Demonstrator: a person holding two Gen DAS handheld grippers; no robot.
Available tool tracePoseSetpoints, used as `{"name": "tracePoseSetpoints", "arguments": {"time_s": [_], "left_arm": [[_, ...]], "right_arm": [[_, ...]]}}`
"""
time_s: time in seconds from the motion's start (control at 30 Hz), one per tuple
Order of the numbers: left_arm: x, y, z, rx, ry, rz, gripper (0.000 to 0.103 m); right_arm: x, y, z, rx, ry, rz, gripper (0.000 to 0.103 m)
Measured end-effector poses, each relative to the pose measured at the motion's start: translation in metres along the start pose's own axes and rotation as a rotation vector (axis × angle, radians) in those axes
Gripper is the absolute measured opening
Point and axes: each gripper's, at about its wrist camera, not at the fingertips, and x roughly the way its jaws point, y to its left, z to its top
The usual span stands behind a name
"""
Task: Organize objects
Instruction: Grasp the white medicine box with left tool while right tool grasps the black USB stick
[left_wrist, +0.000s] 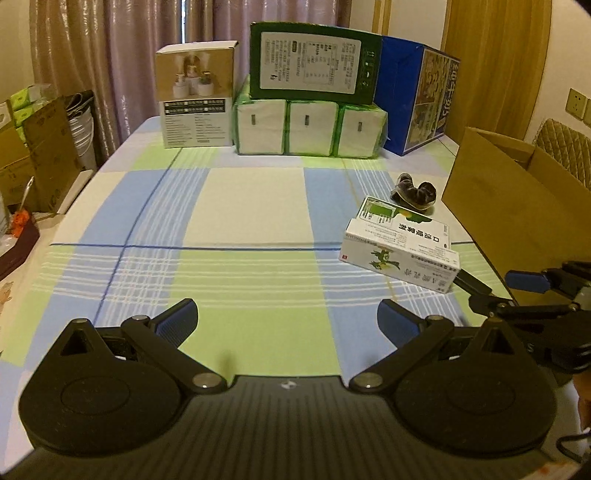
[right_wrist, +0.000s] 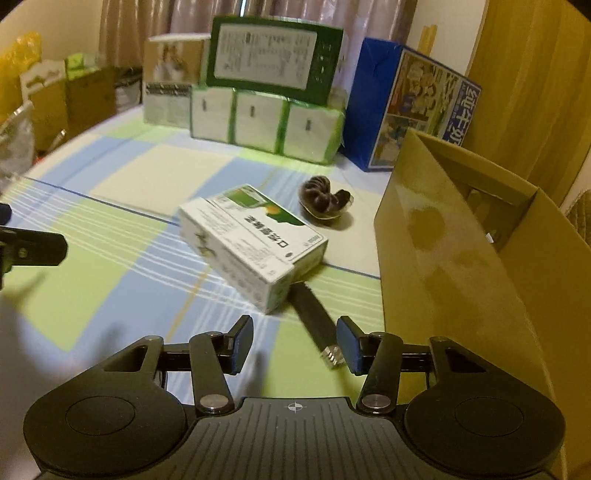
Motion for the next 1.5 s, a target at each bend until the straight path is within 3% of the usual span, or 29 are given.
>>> {"name": "tracePoseSetpoints", "arguments": {"time_s": [0.2,0.4,0.5,0.63,0.77,0.97,1.17,1.4,1.5], "left_arm": [[0.021,-0.002,0.0,0.009,-0.014,-0.032,0.102],[0.028,0.001,-0.005,-0.007,0.0,-0.055,0.102],[0.026,0.001,-0.005,-0.012,-0.011,-0.058,0.102],[0.026,0.002,-0.005,-0.026,-0.018,-0.063,0.102],[0.025,0.004,-0.005,-0.033,-0.021,-0.065,0.102],[0.027,0.009,-0.005,-0.044,-0.022,-0.056,0.102],[0.03,0.019,-0.005,-0.099,-0.012,-0.063,0.102],[0.032,0.024,-0.002,-0.135,-0.02,-0.074,0.102],[0.037,0.02,0.003,-0.134,-0.019,-0.086,0.101]], "right_arm": [[0.033,-0.002,0.004,-0.043,0.048,-0.019,0.046],[0.045,-0.012,0.007,0.0,0.062,0.025,0.046],[0.047,-0.017,0.01,0.054,0.069,0.086,0.04],[0.047,-0.015,0.014,0.097,0.077,0.144,0.019],[0.041,-0.002,0.014,0.094,0.067,0.204,0.019],[0.036,0.022,0.019,0.051,0.033,0.372,0.019],[0.047,0.017,0.027,0.072,0.016,0.33,0.019],[0.038,0.043,0.02,-0.094,0.015,0.539,0.019],[0.035,0.045,0.014,-0.082,0.037,0.501,0.019]]}}
